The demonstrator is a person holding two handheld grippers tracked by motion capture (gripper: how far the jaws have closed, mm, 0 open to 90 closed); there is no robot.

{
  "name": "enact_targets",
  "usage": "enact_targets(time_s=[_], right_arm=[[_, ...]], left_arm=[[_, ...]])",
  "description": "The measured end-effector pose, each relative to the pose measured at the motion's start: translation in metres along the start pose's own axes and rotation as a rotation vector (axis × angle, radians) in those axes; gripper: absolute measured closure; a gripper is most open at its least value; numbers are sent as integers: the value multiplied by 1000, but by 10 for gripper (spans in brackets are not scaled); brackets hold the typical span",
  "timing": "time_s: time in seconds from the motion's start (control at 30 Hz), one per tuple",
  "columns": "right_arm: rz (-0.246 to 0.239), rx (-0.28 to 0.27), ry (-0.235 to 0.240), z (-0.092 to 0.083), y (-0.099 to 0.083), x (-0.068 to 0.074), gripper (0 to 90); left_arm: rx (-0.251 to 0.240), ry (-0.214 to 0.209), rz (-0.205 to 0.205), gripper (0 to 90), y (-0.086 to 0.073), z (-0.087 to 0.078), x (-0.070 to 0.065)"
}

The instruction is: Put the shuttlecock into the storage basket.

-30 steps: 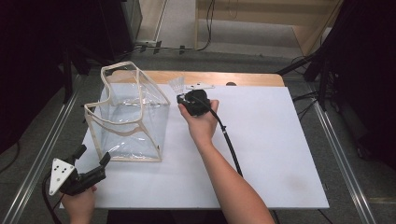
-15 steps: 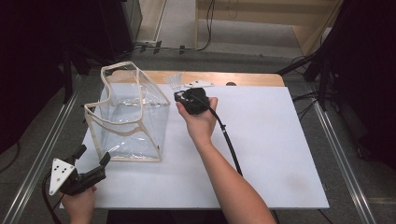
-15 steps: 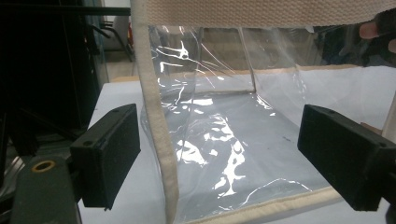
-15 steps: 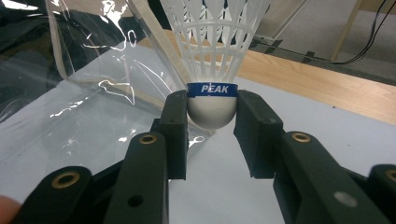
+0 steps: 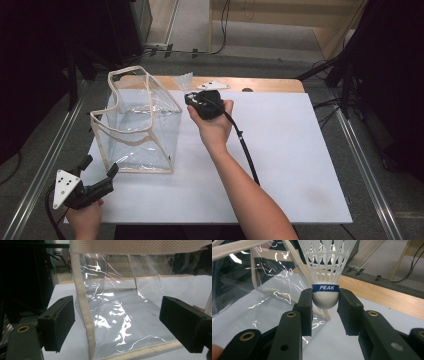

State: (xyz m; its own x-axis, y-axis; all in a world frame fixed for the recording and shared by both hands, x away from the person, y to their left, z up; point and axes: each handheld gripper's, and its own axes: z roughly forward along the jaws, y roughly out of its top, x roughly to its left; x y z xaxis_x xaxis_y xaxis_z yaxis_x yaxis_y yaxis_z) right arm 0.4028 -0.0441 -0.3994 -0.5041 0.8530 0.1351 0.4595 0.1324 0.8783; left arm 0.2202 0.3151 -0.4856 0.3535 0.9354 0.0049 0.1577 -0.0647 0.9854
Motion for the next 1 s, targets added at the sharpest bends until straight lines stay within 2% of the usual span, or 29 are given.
enact_targets(time_s=[1.0], right_arm=[[-44, -65, 50, -14, 18, 23, 630]], left_arm=[[0, 1, 0, 137, 0, 0, 0]])
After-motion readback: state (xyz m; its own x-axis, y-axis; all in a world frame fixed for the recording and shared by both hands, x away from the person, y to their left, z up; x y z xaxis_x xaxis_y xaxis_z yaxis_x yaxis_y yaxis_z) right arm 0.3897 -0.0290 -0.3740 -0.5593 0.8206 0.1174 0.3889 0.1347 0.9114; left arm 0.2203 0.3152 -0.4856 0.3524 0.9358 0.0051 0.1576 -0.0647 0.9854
